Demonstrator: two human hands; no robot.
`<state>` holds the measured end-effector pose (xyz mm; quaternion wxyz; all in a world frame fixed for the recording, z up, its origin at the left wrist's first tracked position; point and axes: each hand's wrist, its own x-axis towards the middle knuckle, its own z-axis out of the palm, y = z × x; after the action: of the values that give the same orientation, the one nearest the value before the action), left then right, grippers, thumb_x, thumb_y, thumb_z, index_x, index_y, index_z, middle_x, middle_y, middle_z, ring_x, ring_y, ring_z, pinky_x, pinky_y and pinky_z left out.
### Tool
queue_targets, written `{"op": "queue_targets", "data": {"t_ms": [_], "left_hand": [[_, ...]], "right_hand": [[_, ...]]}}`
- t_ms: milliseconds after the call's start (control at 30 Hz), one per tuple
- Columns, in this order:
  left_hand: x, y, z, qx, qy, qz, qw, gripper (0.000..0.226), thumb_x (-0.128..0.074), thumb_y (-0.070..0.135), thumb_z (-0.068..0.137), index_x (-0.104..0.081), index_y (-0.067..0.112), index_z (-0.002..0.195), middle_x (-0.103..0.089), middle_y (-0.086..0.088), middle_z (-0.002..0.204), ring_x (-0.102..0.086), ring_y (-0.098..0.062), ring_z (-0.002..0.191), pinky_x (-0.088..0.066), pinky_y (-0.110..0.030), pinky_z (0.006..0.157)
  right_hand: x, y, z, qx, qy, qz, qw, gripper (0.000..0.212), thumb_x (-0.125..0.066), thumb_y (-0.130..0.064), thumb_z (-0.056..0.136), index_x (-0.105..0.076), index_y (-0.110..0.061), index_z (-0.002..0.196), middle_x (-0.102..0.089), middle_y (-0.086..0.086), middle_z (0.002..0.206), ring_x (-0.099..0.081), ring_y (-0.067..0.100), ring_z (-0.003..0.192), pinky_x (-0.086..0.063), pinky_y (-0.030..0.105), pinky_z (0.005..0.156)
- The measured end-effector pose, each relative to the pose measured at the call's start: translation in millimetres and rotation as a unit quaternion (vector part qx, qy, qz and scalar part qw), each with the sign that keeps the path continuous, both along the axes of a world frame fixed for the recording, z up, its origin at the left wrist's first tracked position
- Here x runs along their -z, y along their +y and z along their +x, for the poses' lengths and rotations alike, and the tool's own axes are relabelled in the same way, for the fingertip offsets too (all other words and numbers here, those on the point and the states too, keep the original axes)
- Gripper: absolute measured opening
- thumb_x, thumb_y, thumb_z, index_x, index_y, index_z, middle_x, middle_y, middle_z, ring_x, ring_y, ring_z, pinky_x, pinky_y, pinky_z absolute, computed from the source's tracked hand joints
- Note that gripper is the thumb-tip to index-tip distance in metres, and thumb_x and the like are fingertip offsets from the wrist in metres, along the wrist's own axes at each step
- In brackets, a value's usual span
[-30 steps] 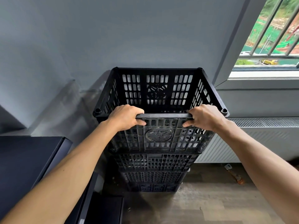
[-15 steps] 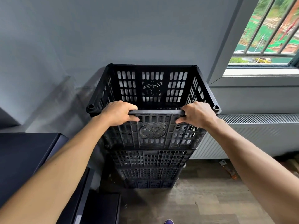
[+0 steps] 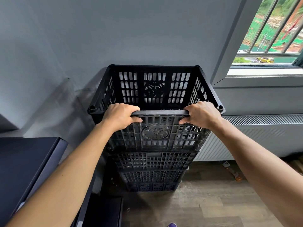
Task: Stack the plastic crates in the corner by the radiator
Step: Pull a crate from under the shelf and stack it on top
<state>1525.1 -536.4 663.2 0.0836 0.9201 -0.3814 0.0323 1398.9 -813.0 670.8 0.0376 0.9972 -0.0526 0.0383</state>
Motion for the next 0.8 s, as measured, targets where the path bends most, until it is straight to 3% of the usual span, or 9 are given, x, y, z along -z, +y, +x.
{"op": "queue_targets", "data": {"t_ms": [167,267,367,533,800], "left_hand": [[3.6,-3.3,0.4,0.004,-0.020,-0.001,1.000,0.035,-0.056,0.066,0.083,-0.063,0.037,0.101,-0.052,0.013,0.059,-0.055,-0.016,0.067,-0.047,-0.035,0.075],[5.1,-3.4,0.4,0.003,-0.024,-0.004,1.000,0.037,-0.056,0.066,0.083,-0.064,0.037,0.104,-0.050,0.013,0.058,-0.056,-0.016,0.067,-0.044,-0.033,0.072],[4.3,-2.8,0.5,0.000,-0.016,-0.011,1.000,0.041,-0.058,0.066,0.081,-0.065,0.038,0.110,-0.050,0.013,0.056,-0.057,-0.015,0.066,-0.049,-0.034,0.076],[2.6,0.0,-2.9,-0.012,0.016,-0.008,1.000,0.044,-0.060,0.068,0.078,-0.066,0.041,0.112,-0.058,0.013,0.060,-0.061,-0.015,0.073,-0.051,-0.037,0.084],[4.2,0.0,-3.6,-0.028,0.022,-0.004,0.999,0.045,-0.060,0.068,0.079,-0.064,0.043,0.116,-0.059,0.013,0.058,-0.059,-0.011,0.069,-0.050,-0.036,0.086]], "right_hand": [[0.0,-5.6,3.1,-0.012,-0.006,-0.003,1.000,0.070,-0.046,-0.081,0.062,-0.070,-0.026,0.099,-0.065,-0.009,0.067,-0.062,0.012,0.056,-0.056,0.029,0.056],[-0.9,-5.4,1.8,-0.010,-0.004,-0.005,1.000,0.064,-0.054,-0.078,0.067,-0.070,-0.028,0.102,-0.066,-0.010,0.068,-0.062,0.011,0.057,-0.054,0.026,0.056],[-0.3,-2.3,1.0,0.003,-0.005,0.009,1.000,0.054,-0.061,-0.074,0.069,-0.070,-0.028,0.098,-0.062,-0.012,0.065,-0.060,0.009,0.056,-0.055,0.027,0.057],[4.0,2.5,-2.6,0.009,-0.008,0.009,1.000,0.056,-0.062,-0.072,0.069,-0.069,-0.024,0.096,-0.063,-0.008,0.065,-0.060,0.013,0.056,-0.055,0.031,0.057],[4.4,3.9,-7.1,0.014,-0.007,0.003,1.000,0.056,-0.060,-0.073,0.070,-0.066,-0.022,0.090,-0.061,-0.007,0.060,-0.060,0.013,0.054,-0.055,0.031,0.056]]}}
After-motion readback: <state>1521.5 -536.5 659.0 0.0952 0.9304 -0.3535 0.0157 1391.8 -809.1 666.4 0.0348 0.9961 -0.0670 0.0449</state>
